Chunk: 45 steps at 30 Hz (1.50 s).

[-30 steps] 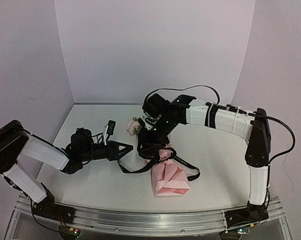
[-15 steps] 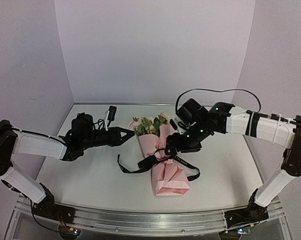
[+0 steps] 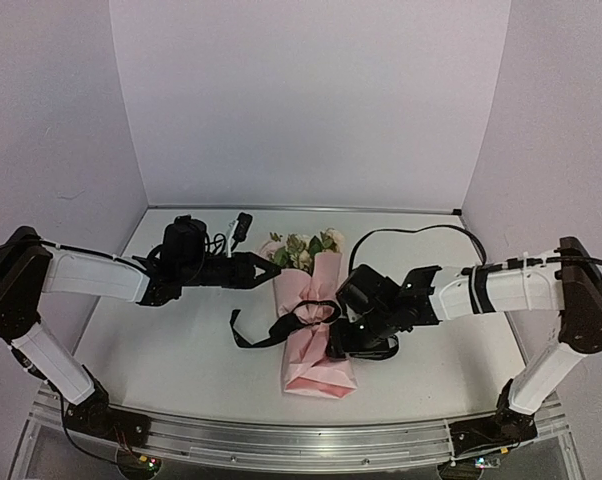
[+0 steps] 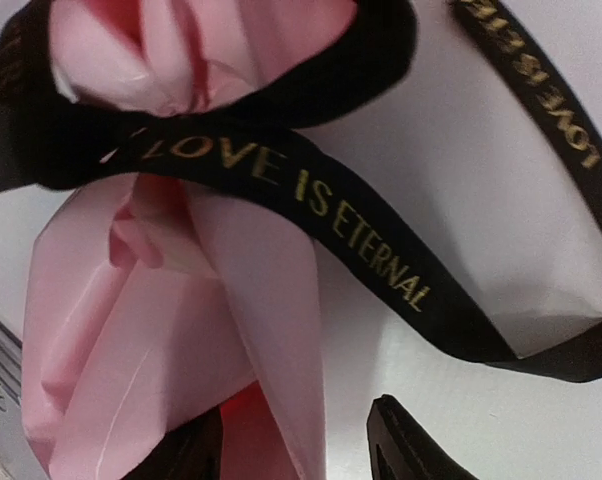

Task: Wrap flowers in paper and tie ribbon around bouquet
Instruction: Cross the half-tied ribbon over the folded bouquet.

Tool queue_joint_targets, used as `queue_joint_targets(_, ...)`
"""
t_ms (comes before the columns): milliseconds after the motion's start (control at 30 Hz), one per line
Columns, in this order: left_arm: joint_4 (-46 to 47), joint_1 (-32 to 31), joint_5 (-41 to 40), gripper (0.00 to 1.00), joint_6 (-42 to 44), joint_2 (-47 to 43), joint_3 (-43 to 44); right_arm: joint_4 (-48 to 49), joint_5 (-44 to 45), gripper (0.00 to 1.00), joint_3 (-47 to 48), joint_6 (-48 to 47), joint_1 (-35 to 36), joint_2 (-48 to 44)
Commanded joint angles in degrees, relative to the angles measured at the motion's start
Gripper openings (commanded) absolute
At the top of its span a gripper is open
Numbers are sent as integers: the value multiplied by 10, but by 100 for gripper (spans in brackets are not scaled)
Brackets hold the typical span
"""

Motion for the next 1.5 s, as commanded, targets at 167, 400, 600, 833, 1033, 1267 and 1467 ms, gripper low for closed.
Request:
queue_joint_targets(167, -80, -7, 22, 35, 43, 1, 70, 7, 70, 73, -2, -25, 2, -69)
queue_joint_targets(400, -120, -7, 17, 30, 63, 8, 99, 8, 72, 58, -13, -120, -57, -53)
queue_joint_targets(600, -163, -6, 17, 30, 83, 10, 123, 43, 42, 51, -20, -212, -51, -5)
queue_joint_targets(833, -185, -6, 13, 30, 94, 13, 139, 48, 26, 53, -10, -226, -24, 44)
queue_joint_targets(1033, -195, -5, 13, 30, 98, 16, 146, 51, 46, 53, -2, -218, -8, 87)
queue_joint_targets(1267, -202, -4, 12, 30, 104, 16, 152, 52, 100, 36, 4, -207, -8, 110)
queue_joint_targets(1467, -229, -4, 21, 29, 140, 32, 170, 49, 153, 6, -4, -200, -8, 59)
